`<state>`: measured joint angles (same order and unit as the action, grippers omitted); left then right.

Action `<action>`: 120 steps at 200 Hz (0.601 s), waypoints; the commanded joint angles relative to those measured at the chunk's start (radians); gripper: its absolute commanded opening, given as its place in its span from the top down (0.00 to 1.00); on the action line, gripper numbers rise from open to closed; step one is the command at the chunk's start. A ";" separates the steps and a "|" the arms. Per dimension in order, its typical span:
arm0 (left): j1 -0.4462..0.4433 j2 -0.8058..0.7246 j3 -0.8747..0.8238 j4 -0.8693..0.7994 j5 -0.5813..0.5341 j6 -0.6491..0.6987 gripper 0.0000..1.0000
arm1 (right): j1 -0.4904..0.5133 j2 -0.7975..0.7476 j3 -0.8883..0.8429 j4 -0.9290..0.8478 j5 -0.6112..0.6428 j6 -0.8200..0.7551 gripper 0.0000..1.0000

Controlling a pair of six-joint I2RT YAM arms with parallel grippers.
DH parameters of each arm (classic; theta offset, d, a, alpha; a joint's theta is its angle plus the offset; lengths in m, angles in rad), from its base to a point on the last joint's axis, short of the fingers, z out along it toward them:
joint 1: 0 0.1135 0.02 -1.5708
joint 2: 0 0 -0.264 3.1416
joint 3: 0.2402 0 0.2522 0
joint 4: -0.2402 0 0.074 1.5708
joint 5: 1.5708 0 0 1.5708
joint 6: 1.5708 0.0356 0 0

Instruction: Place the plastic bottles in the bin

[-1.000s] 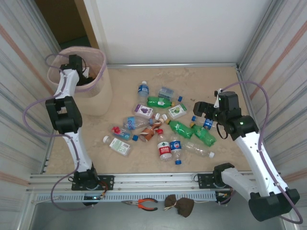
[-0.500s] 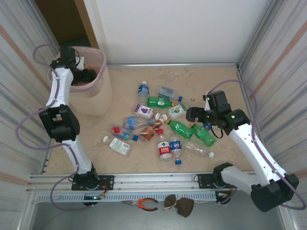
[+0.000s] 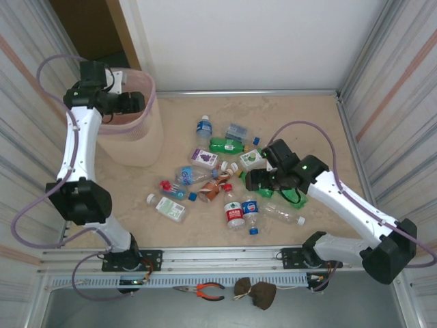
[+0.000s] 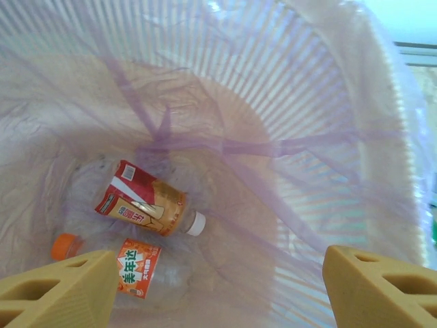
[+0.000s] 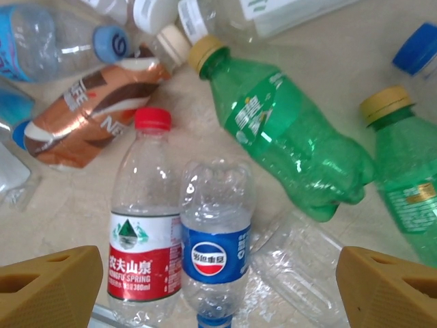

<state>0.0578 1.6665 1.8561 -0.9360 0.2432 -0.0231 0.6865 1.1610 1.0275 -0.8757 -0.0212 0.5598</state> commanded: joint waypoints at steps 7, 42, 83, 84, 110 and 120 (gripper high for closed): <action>-0.019 -0.106 -0.077 0.031 0.121 -0.054 0.21 | 0.081 0.049 -0.012 -0.032 0.024 0.081 0.15; -0.029 -0.186 -0.154 0.057 0.128 -0.071 0.21 | 0.180 0.134 0.001 -0.020 0.040 0.125 0.17; -0.021 -0.215 -0.127 0.018 0.053 -0.046 0.20 | 0.256 0.282 0.119 -0.024 0.056 0.132 0.19; -0.020 -0.216 -0.126 0.017 0.052 -0.046 0.20 | 0.257 0.285 0.122 -0.024 0.054 0.133 0.19; -0.003 -0.217 -0.065 -0.025 0.014 -0.031 0.19 | 0.258 0.372 0.178 -0.025 0.048 0.127 0.22; -0.003 -0.218 -0.043 -0.036 0.010 -0.025 0.19 | 0.251 0.404 0.202 -0.028 0.051 0.118 0.24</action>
<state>0.0414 1.4757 1.7390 -0.9272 0.2890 -0.0738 0.9443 1.5063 1.1740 -0.8833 0.0063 0.6708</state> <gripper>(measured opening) 0.809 0.772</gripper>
